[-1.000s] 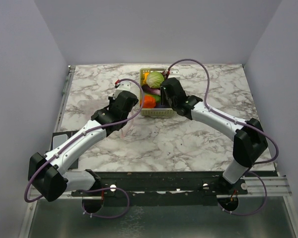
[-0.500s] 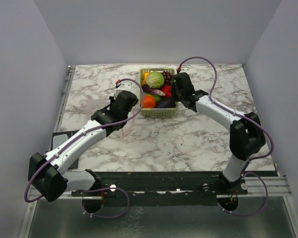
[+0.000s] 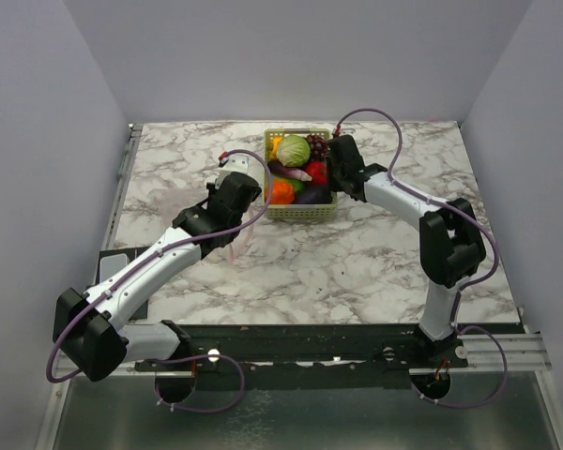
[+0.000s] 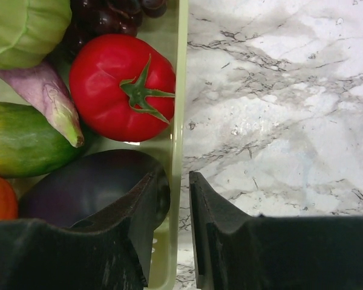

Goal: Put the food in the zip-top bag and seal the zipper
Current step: Move the bin to the center of the board.

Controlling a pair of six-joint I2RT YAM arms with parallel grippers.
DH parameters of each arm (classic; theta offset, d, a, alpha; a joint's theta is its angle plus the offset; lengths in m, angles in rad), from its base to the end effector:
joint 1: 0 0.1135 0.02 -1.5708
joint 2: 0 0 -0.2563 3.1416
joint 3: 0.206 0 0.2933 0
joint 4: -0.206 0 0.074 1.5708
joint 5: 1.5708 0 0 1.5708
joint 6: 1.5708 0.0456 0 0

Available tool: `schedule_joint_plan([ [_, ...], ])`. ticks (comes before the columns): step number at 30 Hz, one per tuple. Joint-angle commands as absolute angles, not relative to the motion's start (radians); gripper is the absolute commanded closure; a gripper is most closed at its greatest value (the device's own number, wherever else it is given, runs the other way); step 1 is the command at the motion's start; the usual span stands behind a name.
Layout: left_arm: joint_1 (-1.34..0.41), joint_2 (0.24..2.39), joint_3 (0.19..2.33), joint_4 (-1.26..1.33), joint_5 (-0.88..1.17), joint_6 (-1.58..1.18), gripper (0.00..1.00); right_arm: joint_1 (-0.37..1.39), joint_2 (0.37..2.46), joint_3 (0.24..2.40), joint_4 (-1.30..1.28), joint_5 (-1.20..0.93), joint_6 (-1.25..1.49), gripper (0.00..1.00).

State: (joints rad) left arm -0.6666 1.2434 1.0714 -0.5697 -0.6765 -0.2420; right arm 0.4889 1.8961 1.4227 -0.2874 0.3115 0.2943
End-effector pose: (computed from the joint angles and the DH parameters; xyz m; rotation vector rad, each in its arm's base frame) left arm 0.2625 -0.1702 0.2921 0.1254 2.1329 0.2597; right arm 0.4213 0.2083 0.1979 -0.0688 2.2860 0.0422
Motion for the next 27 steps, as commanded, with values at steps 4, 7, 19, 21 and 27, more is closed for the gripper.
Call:
schedule_joint_plan([
  [4, -0.664, 1.218, 1.063, -0.558, -0.667, -0.237, 1.0, 0.473, 1.934, 1.453, -0.307, 0.291, 0.282, 0.74],
  [7, -0.664, 1.217, 1.062, -0.559, -0.669, -0.236, 1.0, 0.472, 1.927, 1.443, -0.311, 0.289, 0.276, 0.82],
  [19, -0.662, 1.214, 1.062, -0.558, -0.671, -0.236, 1.0, 0.472, 1.81, 1.297, -0.314, 0.322, 0.237, 0.99],
  [21, -0.663, 1.213, 1.062, -0.558, -0.672, -0.236, 1.0, 0.472, 1.778, 1.262, -0.317, 0.322, 0.22, 0.99],
  [27, -0.662, 1.212, 1.063, -0.558, -0.668, -0.234, 1.0, 0.472, 1.675, 1.147, -0.346, 0.331, 0.205, 0.99],
])
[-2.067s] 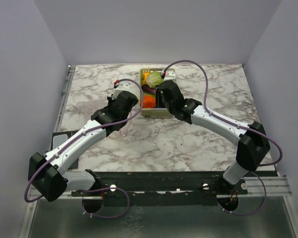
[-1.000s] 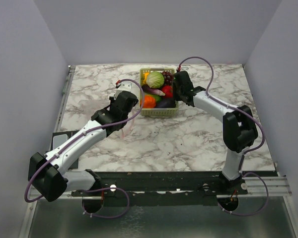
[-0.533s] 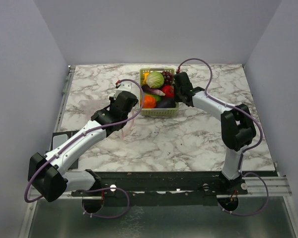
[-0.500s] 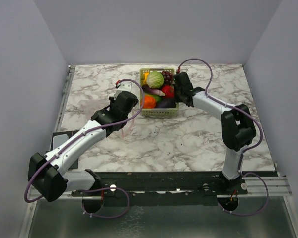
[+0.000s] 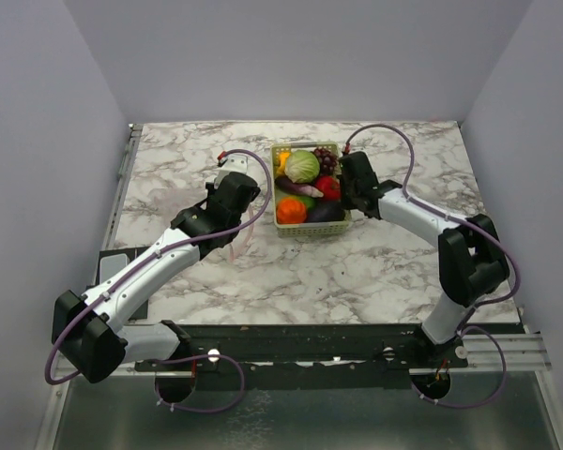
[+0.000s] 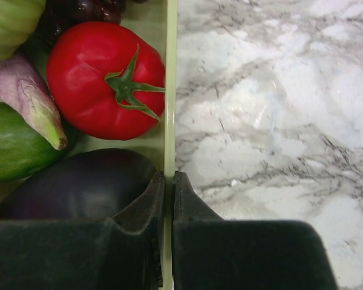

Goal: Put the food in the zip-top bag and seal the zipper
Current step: Move the bin to the center of the board.

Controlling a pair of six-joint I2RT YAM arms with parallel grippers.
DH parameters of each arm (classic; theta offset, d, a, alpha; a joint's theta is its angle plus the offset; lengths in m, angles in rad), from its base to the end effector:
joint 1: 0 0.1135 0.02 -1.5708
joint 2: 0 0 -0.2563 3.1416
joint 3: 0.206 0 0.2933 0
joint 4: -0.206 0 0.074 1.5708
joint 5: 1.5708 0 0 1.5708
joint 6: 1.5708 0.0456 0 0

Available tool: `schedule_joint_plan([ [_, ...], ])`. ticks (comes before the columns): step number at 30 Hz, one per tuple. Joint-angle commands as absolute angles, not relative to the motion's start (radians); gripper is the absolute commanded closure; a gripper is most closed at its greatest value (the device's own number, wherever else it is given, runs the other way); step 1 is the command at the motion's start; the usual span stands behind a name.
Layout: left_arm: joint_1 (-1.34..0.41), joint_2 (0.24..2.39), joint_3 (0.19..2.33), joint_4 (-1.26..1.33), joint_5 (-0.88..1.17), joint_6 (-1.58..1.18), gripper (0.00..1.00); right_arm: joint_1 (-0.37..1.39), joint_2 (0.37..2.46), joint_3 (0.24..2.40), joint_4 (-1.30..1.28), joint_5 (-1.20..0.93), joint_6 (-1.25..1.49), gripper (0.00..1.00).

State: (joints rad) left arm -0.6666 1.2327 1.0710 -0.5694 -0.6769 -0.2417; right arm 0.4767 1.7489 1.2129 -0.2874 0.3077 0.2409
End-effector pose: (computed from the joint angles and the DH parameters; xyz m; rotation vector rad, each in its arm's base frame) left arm 0.2609 -0.1690 0.2951 0.1204 2.1252 0.2533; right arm 0.3819 0.1817 0.1846 -0.1340 2.3410 -0.0176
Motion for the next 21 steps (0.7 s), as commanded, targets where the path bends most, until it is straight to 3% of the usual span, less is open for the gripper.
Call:
schedule_joint_plan([
  [1, -0.662, 1.212, 1.063, -0.559, -0.666, -0.234, 1.0, 0.472, 1.662, 1.132, -0.354, 0.333, 0.206, 0.99],
  [13, -0.662, 1.21, 1.063, -0.558, -0.652, -0.234, 1.0, 0.472, 1.405, 0.949, -0.486, 0.34, 0.276, 0.97],
  [21, -0.662, 1.204, 1.063, -0.558, -0.648, -0.237, 1.0, 0.472, 1.342, 0.879, -0.524, 0.316, 0.321, 0.95],
])
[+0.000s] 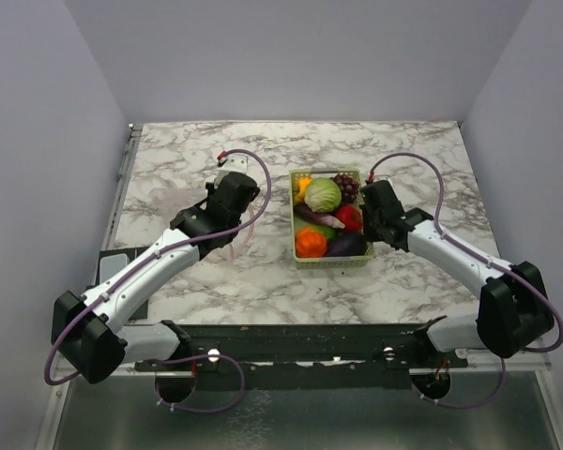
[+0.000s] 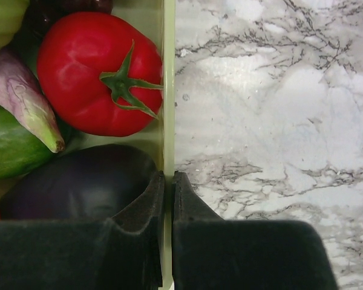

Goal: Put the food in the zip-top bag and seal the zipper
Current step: Move the bin to the center of the board.

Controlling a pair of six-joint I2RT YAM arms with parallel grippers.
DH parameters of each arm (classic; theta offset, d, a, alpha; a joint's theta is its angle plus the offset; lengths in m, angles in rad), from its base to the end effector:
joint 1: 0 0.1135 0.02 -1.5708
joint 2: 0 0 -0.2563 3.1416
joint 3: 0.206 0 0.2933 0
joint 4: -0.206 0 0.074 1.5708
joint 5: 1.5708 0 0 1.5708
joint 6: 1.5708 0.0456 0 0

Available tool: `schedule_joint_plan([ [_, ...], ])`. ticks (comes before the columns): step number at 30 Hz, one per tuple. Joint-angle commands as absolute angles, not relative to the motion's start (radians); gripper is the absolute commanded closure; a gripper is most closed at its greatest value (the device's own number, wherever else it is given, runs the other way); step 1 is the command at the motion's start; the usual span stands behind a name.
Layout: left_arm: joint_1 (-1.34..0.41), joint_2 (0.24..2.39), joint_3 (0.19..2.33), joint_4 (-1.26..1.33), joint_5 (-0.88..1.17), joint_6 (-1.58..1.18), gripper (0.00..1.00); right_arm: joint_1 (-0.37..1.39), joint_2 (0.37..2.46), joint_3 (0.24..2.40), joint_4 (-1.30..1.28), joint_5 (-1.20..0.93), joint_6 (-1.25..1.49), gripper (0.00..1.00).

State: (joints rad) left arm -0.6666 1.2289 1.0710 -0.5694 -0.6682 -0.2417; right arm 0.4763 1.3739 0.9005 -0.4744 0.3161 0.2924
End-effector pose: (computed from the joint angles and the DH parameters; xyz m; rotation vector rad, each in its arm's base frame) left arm 0.2604 -0.1689 0.2961 0.1233 2.1258 0.2422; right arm 0.2920 0.1347 0.1921 -0.0998 2.4517 -0.0662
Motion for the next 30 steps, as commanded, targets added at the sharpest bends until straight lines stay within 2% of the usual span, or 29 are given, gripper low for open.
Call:
schedule_joint_plan([
  [1, -0.662, 1.205, 1.063, -0.557, -0.649, -0.237, 1.0, 0.472, 1.341, 0.877, -0.524, 0.311, 0.324, 0.92],
  [11, -0.662, 1.204, 1.063, -0.558, -0.644, -0.238, 1.0, 0.473, 1.305, 0.984, -0.562, 0.298, 0.329, 0.65],
  [20, -0.662, 1.2, 1.063, -0.558, -0.648, -0.237, 1.0, 0.55, 1.314, 1.166, -0.627, 0.232, 0.355, 0.63],
  [30, -0.662, 1.19, 1.063, -0.558, -0.655, -0.235, 1.0, 0.753, 1.461, 1.328, -0.598, 0.325, 0.403, 0.61],
])
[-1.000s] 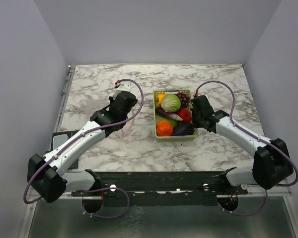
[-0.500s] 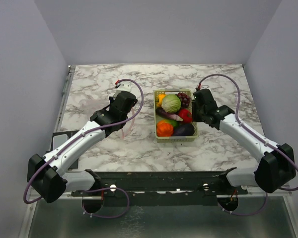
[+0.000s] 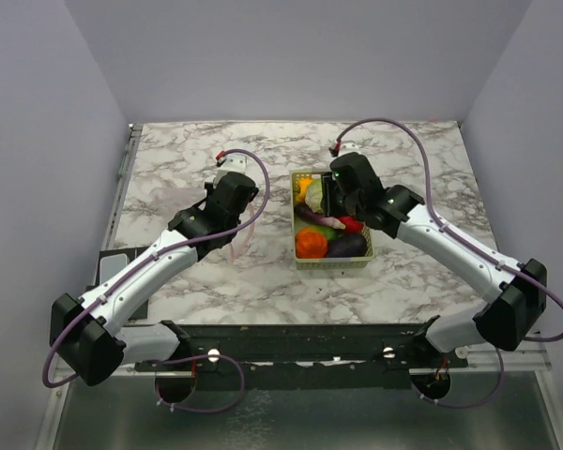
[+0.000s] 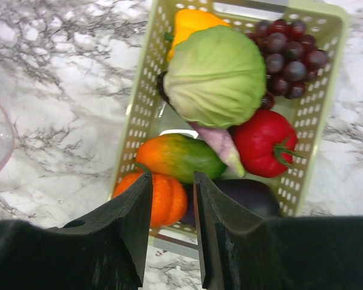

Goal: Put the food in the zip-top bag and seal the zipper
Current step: Move the bin to the center of the board.

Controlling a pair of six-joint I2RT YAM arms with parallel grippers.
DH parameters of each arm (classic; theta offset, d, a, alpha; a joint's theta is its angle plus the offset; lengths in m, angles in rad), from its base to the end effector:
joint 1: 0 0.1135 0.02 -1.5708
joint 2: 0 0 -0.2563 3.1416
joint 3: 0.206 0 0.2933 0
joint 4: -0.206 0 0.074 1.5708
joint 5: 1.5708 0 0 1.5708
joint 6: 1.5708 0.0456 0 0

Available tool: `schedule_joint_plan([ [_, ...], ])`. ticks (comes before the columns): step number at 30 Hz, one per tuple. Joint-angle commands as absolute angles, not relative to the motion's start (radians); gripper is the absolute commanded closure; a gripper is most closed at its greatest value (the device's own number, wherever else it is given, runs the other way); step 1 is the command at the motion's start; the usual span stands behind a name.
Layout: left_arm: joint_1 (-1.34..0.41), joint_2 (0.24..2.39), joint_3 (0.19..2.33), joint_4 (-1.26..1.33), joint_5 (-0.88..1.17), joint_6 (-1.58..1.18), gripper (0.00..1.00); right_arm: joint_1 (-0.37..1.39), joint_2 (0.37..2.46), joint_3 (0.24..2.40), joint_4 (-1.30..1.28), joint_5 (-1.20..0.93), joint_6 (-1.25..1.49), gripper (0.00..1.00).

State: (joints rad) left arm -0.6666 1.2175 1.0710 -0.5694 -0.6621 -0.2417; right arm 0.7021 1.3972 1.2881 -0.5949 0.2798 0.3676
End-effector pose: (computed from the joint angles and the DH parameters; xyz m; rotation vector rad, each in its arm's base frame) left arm 0.2587 -0.1678 0.2992 0.1213 2.1198 0.2287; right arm 0.2811 0.2212 0.3181 -0.2300 2.2432 0.2581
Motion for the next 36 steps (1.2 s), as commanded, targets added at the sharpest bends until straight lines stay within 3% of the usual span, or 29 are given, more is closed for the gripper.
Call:
schedule_joint_plan([
  [1, -0.663, 1.188, 1.063, -0.558, -0.656, -0.236, 1.0, 0.766, 1.48, 1.338, -0.591, 0.328, 0.407, 0.6],
  [22, -0.662, 1.172, 1.065, -0.558, -0.649, -0.238, 1.0, 0.835, 1.797, 1.457, -0.495, 0.344, 0.468, 0.53],
  [32, -0.662, 1.17, 1.065, -0.558, -0.644, -0.24, 1.0, 0.835, 1.896, 1.497, -0.493, 0.368, 0.491, 0.53],
  [36, -0.662, 1.172, 1.066, -0.558, -0.644, -0.24, 1.0, 0.835, 1.925, 1.51, -0.496, 0.377, 0.493, 0.58],
])
